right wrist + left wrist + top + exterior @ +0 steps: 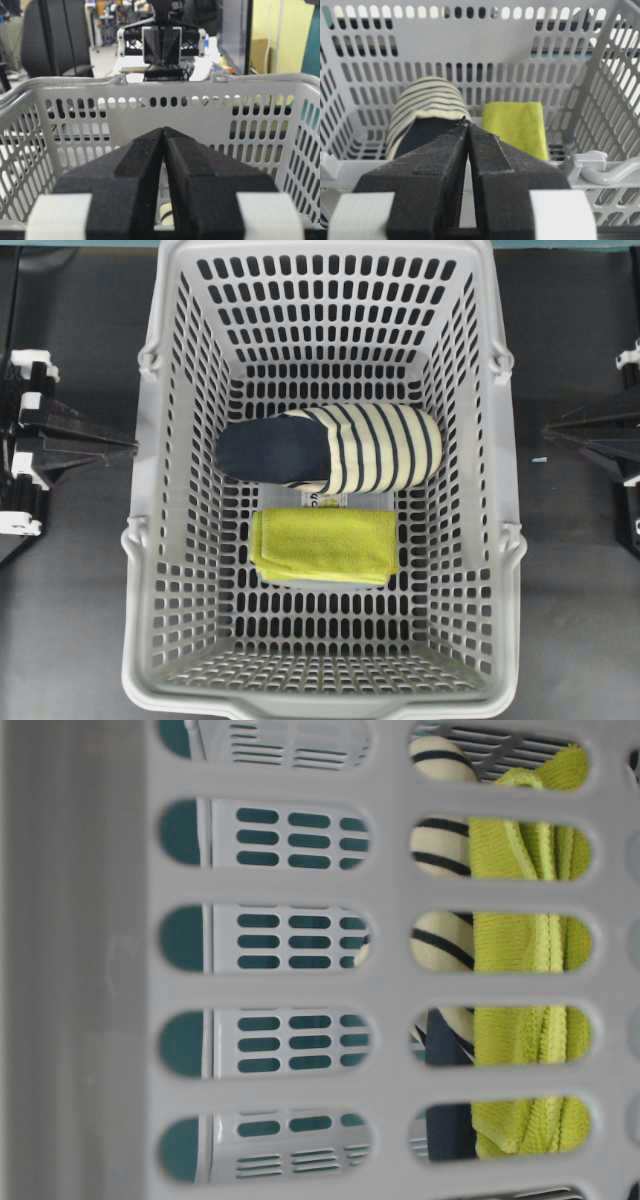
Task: Pick up the yellow cloth from the shopping basket with the left arm.
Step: 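Move the left gripper over the yellow-green cloth and lower it down, then close the left gripper on the yellow-green cloth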
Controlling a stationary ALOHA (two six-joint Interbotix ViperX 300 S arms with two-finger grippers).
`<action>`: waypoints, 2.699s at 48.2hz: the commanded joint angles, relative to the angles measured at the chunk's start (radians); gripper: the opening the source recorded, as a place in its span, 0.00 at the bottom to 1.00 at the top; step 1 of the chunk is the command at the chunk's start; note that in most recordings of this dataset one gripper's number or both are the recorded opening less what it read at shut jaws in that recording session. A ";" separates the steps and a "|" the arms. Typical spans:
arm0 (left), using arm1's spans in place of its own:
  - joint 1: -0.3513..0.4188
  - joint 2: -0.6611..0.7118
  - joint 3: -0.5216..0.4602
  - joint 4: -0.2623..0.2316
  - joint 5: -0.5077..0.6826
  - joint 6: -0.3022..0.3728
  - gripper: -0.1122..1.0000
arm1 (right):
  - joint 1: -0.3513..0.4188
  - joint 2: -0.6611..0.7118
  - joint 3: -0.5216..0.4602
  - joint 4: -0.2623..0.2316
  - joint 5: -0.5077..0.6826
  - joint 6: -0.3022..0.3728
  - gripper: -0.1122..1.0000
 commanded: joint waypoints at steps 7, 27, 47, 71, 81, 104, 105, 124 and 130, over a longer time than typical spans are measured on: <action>0.009 0.005 -0.209 0.040 0.256 -0.089 0.10 | -0.005 0.005 -0.017 0.006 0.029 0.006 0.10; 0.009 0.330 -0.594 0.040 0.719 -0.091 0.10 | -0.006 -0.077 -0.034 0.006 0.305 -0.006 0.10; 0.006 0.732 -0.973 0.040 1.063 -0.097 0.11 | -0.006 -0.207 -0.043 0.006 0.494 -0.005 0.58; -0.091 1.088 -1.203 0.040 1.149 -0.103 0.88 | -0.006 -0.224 -0.037 0.006 0.497 0.002 0.76; -0.103 1.160 -1.203 0.040 1.149 -0.106 0.87 | -0.006 -0.245 -0.029 0.005 0.499 0.005 0.76; -0.103 1.221 -1.167 0.040 1.144 -0.106 0.86 | -0.006 -0.264 -0.005 0.005 0.499 0.003 0.76; -0.103 1.221 -1.164 0.040 1.144 -0.106 0.86 | -0.008 -0.262 -0.003 0.005 0.499 0.003 0.76; -0.107 1.203 -1.183 0.040 1.155 -0.087 0.26 | -0.054 -0.287 -0.003 0.006 0.499 0.003 0.76; -0.106 1.177 -1.243 0.041 1.195 -0.083 0.15 | -0.054 -0.295 -0.003 0.006 0.499 0.002 0.76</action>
